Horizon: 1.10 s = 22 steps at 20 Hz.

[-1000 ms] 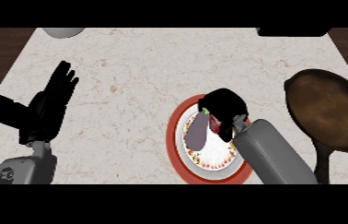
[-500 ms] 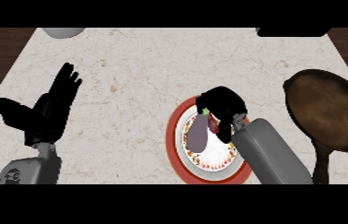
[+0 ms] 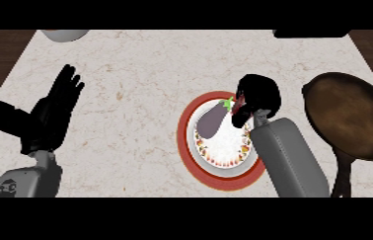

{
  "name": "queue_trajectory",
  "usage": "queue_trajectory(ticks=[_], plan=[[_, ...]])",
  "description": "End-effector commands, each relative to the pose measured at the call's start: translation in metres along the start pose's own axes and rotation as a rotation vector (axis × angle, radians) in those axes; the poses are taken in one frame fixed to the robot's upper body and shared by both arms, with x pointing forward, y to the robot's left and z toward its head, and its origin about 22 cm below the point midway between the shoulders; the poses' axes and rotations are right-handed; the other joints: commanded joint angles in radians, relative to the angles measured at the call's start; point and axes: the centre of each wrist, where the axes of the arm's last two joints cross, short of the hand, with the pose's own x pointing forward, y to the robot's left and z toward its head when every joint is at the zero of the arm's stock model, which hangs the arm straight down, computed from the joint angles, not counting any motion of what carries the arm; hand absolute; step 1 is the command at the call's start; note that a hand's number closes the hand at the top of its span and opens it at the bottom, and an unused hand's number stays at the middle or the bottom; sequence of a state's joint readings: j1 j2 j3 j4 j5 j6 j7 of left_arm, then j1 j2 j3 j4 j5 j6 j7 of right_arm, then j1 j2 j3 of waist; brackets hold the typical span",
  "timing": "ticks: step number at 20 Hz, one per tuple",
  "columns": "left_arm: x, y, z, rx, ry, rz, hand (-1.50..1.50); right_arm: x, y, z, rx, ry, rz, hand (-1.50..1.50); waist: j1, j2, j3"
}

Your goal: Pick the can from the plate and place it in the pan

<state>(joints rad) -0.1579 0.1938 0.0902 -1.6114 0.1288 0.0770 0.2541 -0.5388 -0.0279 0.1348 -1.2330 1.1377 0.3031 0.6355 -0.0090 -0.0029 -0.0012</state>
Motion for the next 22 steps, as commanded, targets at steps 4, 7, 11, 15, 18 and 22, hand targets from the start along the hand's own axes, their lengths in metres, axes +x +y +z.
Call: queue_trajectory(ticks=[4,7,11,15,18,22], plan=[[-0.001,0.006,0.004,0.002,-0.010,-0.008,0.00,0.048,-0.054,0.026,-0.424,0.267,0.030,1.50,0.013,-0.005,0.000],[-0.010,-0.007,-0.003,-0.005,0.013,-0.011,0.00,0.067,-0.091,0.042,-0.561,0.283,0.061,1.50,0.004,-0.002,0.000],[-0.001,0.000,-0.017,0.008,0.007,-0.006,0.00,0.081,-0.107,0.068,-0.577,0.307,0.046,1.50,0.007,0.001,0.000],[-0.006,-0.007,0.008,0.005,0.008,-0.010,0.00,0.043,-0.139,0.054,-0.610,0.358,-0.018,1.50,0.010,-0.001,0.001],[0.001,-0.009,0.009,-0.009,0.009,0.001,0.00,0.014,-0.151,0.047,-0.634,0.410,-0.040,1.50,0.008,-0.002,0.001],[-0.006,-0.005,0.004,0.000,-0.005,0.005,0.00,-0.028,-0.159,0.024,-0.706,0.482,-0.079,1.50,0.009,0.004,0.001]])
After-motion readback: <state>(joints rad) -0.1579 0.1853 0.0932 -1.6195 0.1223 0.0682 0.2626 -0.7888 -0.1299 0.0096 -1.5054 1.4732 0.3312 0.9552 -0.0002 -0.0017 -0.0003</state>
